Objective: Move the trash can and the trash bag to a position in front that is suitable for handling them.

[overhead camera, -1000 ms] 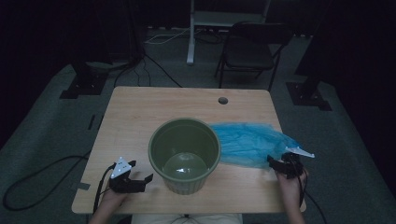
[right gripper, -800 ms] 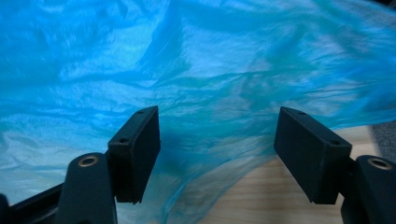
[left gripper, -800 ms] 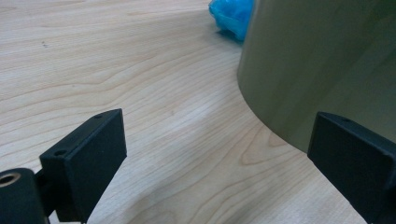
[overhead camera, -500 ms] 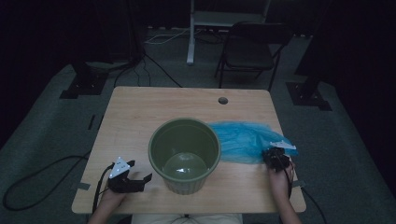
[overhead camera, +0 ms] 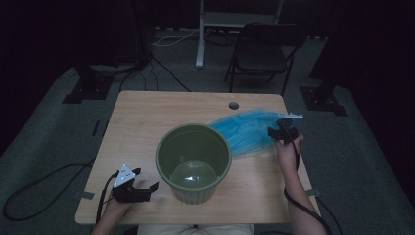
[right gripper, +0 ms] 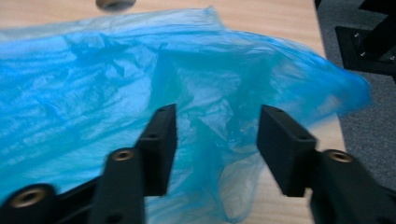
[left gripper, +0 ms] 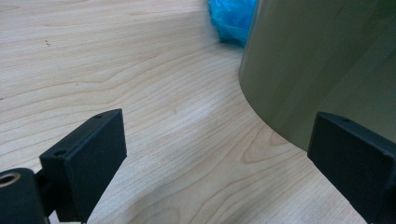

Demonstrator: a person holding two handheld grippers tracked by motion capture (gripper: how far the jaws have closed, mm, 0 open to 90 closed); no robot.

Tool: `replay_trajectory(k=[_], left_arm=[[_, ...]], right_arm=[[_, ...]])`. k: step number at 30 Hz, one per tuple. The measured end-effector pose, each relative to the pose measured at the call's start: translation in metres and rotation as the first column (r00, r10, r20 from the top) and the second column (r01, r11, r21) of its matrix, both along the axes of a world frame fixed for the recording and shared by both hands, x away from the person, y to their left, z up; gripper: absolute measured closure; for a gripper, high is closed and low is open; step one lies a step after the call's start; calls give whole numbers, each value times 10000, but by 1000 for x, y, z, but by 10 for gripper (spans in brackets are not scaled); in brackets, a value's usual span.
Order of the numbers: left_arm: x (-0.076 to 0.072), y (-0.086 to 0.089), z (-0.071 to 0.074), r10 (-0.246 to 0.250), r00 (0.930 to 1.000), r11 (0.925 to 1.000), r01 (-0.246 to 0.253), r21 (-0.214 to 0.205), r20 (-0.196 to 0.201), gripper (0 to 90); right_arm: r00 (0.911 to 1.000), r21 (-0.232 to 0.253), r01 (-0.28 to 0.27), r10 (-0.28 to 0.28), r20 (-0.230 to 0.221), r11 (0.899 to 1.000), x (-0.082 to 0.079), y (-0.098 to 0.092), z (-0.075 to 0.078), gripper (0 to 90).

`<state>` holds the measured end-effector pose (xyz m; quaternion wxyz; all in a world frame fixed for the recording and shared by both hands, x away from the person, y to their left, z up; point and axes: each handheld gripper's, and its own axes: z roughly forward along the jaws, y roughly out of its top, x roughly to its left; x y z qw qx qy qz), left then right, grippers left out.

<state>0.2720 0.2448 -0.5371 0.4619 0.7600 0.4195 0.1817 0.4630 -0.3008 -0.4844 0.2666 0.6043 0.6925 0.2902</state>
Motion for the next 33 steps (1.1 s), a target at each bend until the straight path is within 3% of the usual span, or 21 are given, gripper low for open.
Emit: replay_trajectory(k=[3, 5, 8, 11, 14, 18, 24, 26, 27, 29, 33], left_arm=[[0, 1, 0, 44, 10000, 10000, -44, -32, 0, 51], [0, 2, 0, 63, 10000, 10000, -63, -29, 11, 51], [0, 1, 0, 47, 10000, 10000, -47, -10, 17, 51], [0, 0, 0, 17, 10000, 10000, -17, -4, 3, 51], [0, 0, 0, 34, 10000, 10000, -34, -51, -15, 51], [0, 2, 0, 78, 10000, 9999, -79, -92, -10, 51], [0, 2, 0, 75, 10000, 10000, -75, -65, -35, 50], [0, 2, 0, 57, 10000, 10000, -57, -27, -30, 51], [0, 2, 0, 46, 10000, 10000, -46, -10, -15, 50], [0, 1, 0, 32, 10000, 10000, -32, -23, -34, 51], [0, 0, -1, 8, 10000, 10000, -8, -12, -46, 50]], right_arm=[[9993, 734, -206, 183, 325, 9971, -6, 3, 8, 391], [9958, 1199, -772, 707, 576, 9898, -13, 13, 12, 365], [9809, 1534, -1892, 1795, 749, 9699, -24, 39, 12, 328], [9582, 1878, -2853, 2754, 775, 9398, -32, 69, 3, 314], [9415, 1713, -3370, 3334, 503, 9258, -34, 95, -9, 301], [9284, 877, -3681, 3710, -192, 9257, -33, 126, -31, 302], [9162, 293, -3944, 3955, -639, 9185, -36, 143, -53, 295], [9173, 167, -3950, 3954, -482, 9185, -40, 144, -57, 307], [9161, 166, -3981, 3984, -453, 9172, -40, 144, -57, 342], [9185, 206, -3945, 3949, -221, 9187, -43, 142, -57, 516], [9140, 176, -4056, 4056, 7, 9139, -44, 140, -57, 849]])
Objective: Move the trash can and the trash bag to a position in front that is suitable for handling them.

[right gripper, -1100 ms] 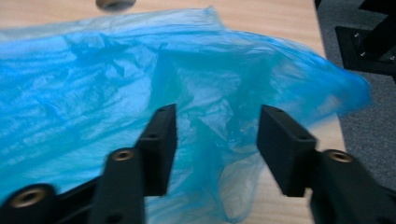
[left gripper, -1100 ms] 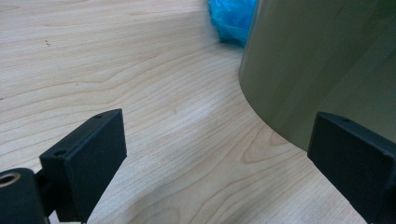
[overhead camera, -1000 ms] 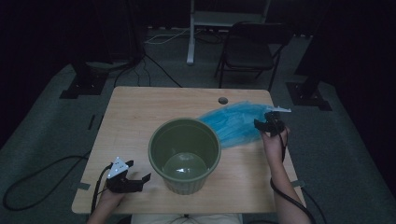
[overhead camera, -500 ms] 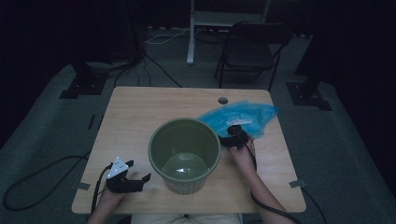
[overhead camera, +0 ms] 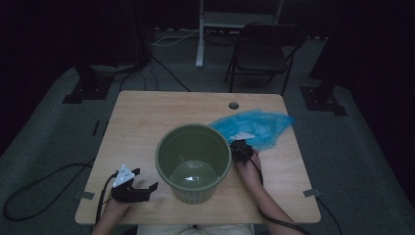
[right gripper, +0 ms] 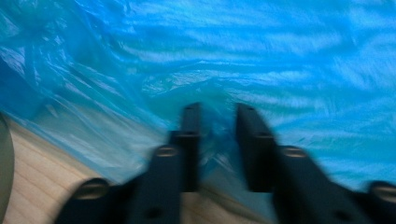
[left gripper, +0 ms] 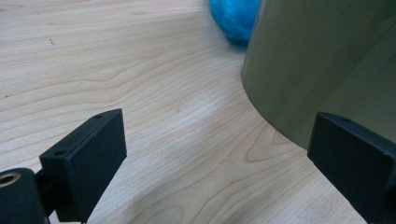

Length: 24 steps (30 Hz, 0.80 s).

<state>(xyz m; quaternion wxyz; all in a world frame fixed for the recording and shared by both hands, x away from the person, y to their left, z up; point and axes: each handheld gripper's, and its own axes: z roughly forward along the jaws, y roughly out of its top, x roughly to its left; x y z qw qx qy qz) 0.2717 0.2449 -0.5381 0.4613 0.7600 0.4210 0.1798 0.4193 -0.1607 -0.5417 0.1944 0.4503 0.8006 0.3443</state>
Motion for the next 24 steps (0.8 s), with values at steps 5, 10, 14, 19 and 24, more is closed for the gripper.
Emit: replay_trajectory(k=[5, 10, 14, 19, 24], left_arm=[[1, 0, 0, 0, 10000, 10000, 0, -50, -4, 51], [0, 0, 1, 17, 10000, 10000, -17, -70, 19, 51], [0, 1, 1, 84, 10000, 9999, -84, -105, 23, 51], [1, 0, 2, 29, 10000, 10000, -29, -44, 42, 51], [1, -1, 1, 11, 10000, 10000, -11, -5, 41, 51]], right_arm=[[9999, -261, 111, -112, -47, 9996, 1, -2, 2, 900], [9992, -389, 380, -383, -75, 9985, 0, -24, 4, 900], [9982, 0, 571, -571, -154, 9984, -7, -58, 10, 900], [9989, 143, 190, -184, -430, 9997, -24, -91, 14, 900], [9970, 194, -370, 382, -667, 9991, -38, -109, 10, 900]])
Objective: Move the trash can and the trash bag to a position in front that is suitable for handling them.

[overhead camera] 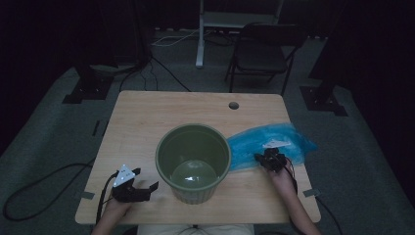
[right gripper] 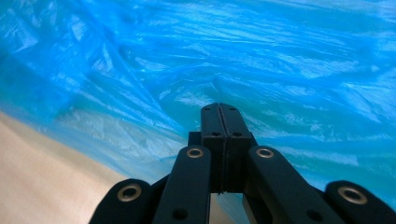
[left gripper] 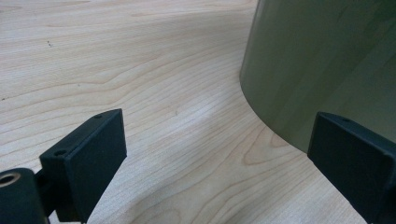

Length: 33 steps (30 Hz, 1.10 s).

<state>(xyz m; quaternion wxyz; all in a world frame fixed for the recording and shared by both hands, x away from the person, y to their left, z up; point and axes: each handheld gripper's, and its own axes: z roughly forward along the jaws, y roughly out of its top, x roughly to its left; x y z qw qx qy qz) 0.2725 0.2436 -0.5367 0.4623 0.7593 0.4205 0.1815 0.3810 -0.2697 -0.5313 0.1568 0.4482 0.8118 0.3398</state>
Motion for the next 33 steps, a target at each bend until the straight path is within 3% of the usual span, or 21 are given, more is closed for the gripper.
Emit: replay_trajectory(k=[6, 11, 14, 16, 17, 18, 19, 22, 24, 27, 28, 29, 30, 31, 32, 33], left_arm=[[0, 2, 1, 71, 10000, 9999, -71, -81, 4, 51], [0, 2, 1, 51, 10000, 10000, -51, 0, 27, 50], [0, 0, 0, 13, 10000, 10000, -13, 3, 40, 50], [0, 0, 0, 5, 10000, 10000, -5, -24, 31, 51], [0, 0, 0, 16, 10000, 10000, -16, -15, 19, 50], [0, 0, 0, 13, 10000, 10000, -13, -14, 20, 50], [0, 0, 0, 7, 10000, 10000, -7, -20, 4, 50], [-1, -1, 0, 6, 10000, 10000, -6, -2, 4, 50], [-1, -1, 0, 1, 10000, 10000, -1, -5, 9, 51], [-1, 0, 0, 0, 10000, 10000, 0, 7, -8, 50], [-1, -1, 0, 0, 10000, 10000, 0, -3, -3, 51], [-1, -1, 0, 0, 10000, 10000, 0, -3, -3, 51], [-1, -1, 0, -9, 10000, 10000, 9, 40, -10, 51], [-1, -1, 0, -4, 10000, 10000, 4, 25, -7, 51], [-1, -1, 0, -4, 10000, 10000, 4, 18, -5, 51], [-1, -1, 1, -11, 10000, 10000, 11, 13, 7, 51]], right_arm=[[9966, 43, -667, 668, -478, 9978, -12, -24, -4, 900], [9900, 562, -1184, 1222, -701, 9914, -24, -43, -6, 899], [9821, 828, -1688, 1748, -704, 9822, -31, -43, -8, 898], [9740, 689, -2115, 2161, -676, 9749, -37, -39, -7, 895], [9697, 735, -2276, 2329, -740, 9710, -38, -37, -7, 884], [9660, 768, -2416, 2473, -751, 9673, -40, -35, -7, 807], [9674, 815, -2359, 2419, -744, 9684, -42, -34, -6, 758], [9809, 631, -1770, 1813, -705, 9822, -46, -32, -1, 605], [9871, 814, -1496, 1536, -449, 9854, -51, -33, 7, 532], [9974, 1055, -704, 712, -47, 9919, -58, -40, 24, 454], [9997, 1117, -205, 191, 136, 9935, -61, -44, 31, 419], [9997, 1117, -205, 191, 136, 9935, -61, -44, 31, 419], [9997, 1200, 128, -151, 175, 9927, -62, -47, 35, 389], [9904, 1309, 1262, -1325, 402, 9833, -65, -62, 44, 370], [9904, 1309, 1262, -1325, 402, 9833, -65, -62, 44, 370], [9802, 1182, 1844, -1914, 503, 9757, -65, -69, 46, 331]])
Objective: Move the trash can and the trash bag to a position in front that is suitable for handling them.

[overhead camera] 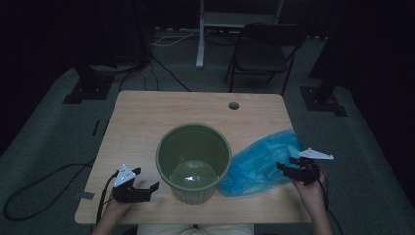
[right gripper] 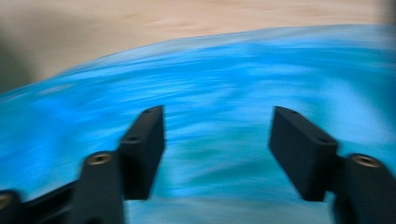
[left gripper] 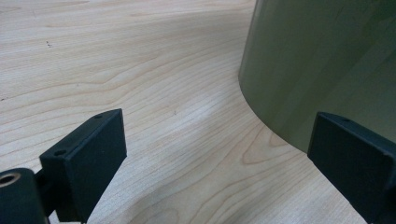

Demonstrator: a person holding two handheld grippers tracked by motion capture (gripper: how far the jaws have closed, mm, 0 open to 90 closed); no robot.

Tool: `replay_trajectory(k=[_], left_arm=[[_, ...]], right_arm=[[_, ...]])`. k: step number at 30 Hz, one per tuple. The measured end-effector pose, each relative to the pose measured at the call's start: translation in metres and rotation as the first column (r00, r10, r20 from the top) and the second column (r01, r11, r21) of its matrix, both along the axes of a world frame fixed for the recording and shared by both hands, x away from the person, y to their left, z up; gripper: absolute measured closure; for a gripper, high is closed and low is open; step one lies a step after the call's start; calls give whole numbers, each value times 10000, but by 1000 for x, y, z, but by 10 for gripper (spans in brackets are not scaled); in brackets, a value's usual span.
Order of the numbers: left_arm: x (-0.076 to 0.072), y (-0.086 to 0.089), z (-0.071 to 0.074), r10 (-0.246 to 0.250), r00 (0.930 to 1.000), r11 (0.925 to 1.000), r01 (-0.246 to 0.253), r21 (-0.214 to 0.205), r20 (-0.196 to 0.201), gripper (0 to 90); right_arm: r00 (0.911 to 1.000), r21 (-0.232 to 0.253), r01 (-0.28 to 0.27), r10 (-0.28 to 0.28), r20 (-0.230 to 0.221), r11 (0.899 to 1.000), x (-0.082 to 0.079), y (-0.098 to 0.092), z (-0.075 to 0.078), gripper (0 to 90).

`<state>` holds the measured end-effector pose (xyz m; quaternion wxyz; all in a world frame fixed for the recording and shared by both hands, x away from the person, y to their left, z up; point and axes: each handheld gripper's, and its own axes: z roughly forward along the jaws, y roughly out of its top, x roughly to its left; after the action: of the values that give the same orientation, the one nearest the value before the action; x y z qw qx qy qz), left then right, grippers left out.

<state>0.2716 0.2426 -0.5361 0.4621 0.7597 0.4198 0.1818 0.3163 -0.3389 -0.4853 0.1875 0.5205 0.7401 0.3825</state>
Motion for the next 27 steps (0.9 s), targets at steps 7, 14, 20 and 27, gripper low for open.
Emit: replay_trajectory(k=[7, 14, 20, 27], left_arm=[[1, 0, 0, -4, 10000, 10000, 4, 18, -7, 50], [1, 0, -1, 10, 10000, 10000, -10, 26, -50, 50], [0, -2, -1, -32, 10000, 10000, 32, 44, -51, 51], [1, -1, -1, -50, 10000, 10000, 50, 36, -50, 51]], right_arm=[[9487, -258, 3131, -3139, -365, 9494, 4, -43, -18, 262], [9246, -442, 3607, -3634, -1146, 9316, 15, -45, -48, 233], [9447, -1331, 3129, -3226, -592, 9404, 22, -22, -56, 498], [9682, -1560, 2389, -2473, -368, 9584, 54, 3, -55, 888]])
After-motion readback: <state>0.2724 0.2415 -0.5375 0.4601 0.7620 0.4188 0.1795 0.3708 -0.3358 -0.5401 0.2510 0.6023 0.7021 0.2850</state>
